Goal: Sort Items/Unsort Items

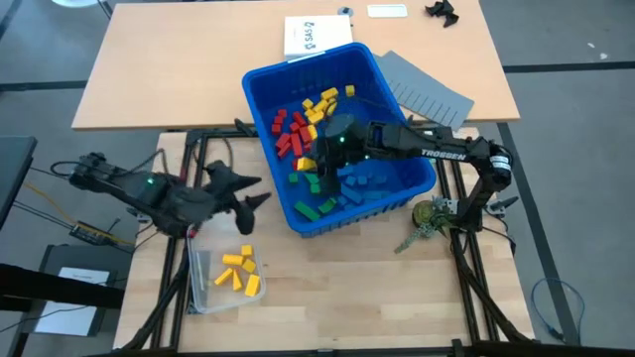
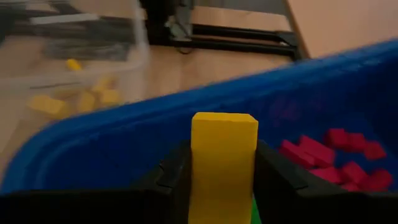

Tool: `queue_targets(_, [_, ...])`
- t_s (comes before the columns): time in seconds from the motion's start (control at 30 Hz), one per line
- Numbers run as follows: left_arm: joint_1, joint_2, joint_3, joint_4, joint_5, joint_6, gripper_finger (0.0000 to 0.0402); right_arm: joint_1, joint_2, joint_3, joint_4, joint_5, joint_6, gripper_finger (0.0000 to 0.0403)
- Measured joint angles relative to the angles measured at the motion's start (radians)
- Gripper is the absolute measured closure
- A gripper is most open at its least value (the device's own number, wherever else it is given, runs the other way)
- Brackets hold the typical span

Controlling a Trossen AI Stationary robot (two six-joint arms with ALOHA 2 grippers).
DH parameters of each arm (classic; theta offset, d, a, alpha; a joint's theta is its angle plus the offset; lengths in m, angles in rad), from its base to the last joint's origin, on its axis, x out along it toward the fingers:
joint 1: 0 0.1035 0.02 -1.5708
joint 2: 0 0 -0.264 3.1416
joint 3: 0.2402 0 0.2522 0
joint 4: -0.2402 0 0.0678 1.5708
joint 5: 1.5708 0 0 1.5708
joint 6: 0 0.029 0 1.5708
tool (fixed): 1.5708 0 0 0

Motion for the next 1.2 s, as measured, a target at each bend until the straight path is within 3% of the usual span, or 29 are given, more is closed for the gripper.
queue_targets(0.2, [0.0,-0.064,0.001,0.048,-0.042,0.074,0.0154,0.096,0.043,-0.004,0.057,-0.001,0.005,0.0275])
queue_targets(0.63, [0.0,-0.073,0.001,0.099,-0.064,0.119,0.0154,0.253,0.237,-0.004,0.447,-0.001,0.067,0.0275])
queue_targets(1.0, [0.0,-0.073,0.0,0.105,-0.072,0.122,0.0154,0.297,0.413,-0.002,0.783,-0.026,0.153,0.0275])
queue_targets(1.2, [0.0,-0.072,0.0,0.112,-0.075,0.145,0.0154,0.298,0.471,0.028,0.881,-0.027,0.185,0.0275])
